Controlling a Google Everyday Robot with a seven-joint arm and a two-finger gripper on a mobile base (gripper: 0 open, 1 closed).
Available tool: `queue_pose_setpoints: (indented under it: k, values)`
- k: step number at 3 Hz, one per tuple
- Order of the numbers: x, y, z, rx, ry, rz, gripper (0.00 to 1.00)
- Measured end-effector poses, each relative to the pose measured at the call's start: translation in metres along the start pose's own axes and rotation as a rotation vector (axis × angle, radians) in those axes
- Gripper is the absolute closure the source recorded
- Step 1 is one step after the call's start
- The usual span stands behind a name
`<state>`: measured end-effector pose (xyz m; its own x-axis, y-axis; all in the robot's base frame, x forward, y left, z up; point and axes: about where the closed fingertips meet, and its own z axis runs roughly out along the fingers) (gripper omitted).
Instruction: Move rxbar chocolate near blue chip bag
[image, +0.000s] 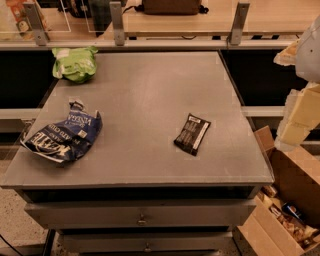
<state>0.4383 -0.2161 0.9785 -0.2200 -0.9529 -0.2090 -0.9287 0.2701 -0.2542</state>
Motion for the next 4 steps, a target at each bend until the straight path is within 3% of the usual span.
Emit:
queue_pose_setpoints:
  k: [1,2,4]
  values:
    - [0.000,0.000,0.000,0.000,0.000,0.000,0.00]
    - [-0.008,0.001,0.004,0.005,-0.002,-0.063,0.00]
    - [-0.025,-0.012,0.065,-0.066,0.072,-0.286,0.00]
